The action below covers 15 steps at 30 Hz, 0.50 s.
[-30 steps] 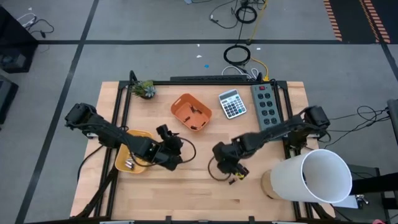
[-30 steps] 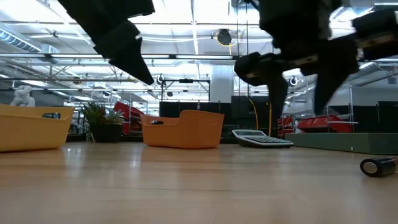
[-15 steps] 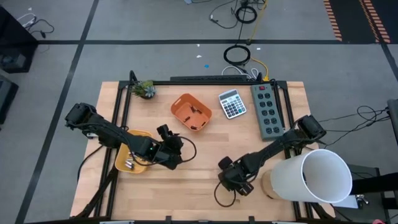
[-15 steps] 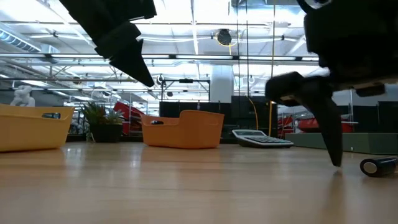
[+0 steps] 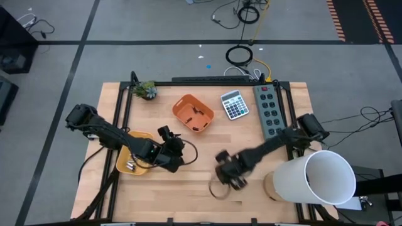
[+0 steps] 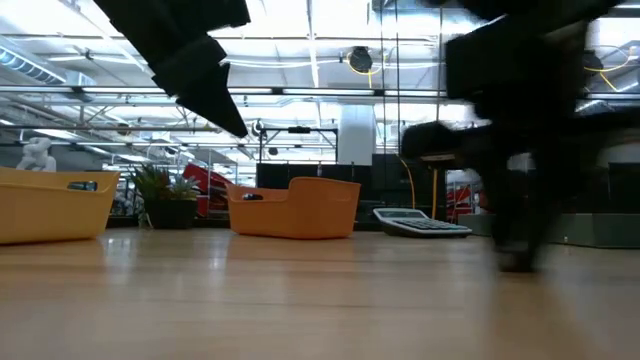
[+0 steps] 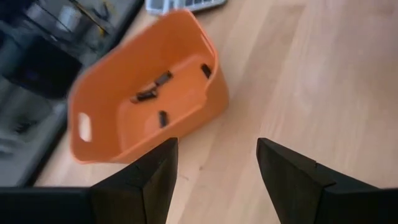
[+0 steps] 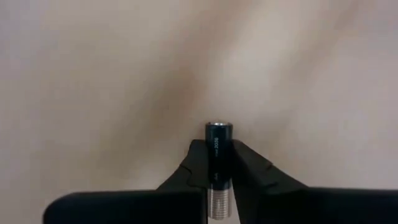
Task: Sort batteries
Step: Put the black battery into the orange bin
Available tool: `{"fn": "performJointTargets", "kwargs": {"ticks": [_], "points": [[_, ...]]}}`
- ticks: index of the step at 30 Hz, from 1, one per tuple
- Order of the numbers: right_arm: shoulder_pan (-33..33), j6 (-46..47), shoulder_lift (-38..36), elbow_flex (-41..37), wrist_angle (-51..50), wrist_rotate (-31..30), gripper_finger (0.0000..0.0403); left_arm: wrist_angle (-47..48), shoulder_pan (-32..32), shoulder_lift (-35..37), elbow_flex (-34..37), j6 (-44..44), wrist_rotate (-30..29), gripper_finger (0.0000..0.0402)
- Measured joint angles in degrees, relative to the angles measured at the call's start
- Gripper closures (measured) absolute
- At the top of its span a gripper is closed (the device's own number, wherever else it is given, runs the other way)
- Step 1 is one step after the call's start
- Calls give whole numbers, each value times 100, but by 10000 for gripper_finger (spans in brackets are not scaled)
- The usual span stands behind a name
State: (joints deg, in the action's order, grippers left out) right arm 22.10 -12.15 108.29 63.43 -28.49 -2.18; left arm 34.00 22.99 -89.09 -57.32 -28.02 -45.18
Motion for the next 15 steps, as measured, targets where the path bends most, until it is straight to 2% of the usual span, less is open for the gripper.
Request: {"fn": "performJointTargets", "kwargs": {"ticks": [4,6,12,15], "points": [[-836,-517,-174,-38,755,-607,380,27,284,91,-4,143,-420,174],[-1300,-838,-337,-35,1353,-619,380,90,358,195,-4,144,-458,174],[-2592,-1190,-451,-23,2699,309,380,417,533,523,-4,148,-491,174],[-2932,-1193,-455,-17,3245,438,380,583,559,612,-4,148,-495,174]]}}
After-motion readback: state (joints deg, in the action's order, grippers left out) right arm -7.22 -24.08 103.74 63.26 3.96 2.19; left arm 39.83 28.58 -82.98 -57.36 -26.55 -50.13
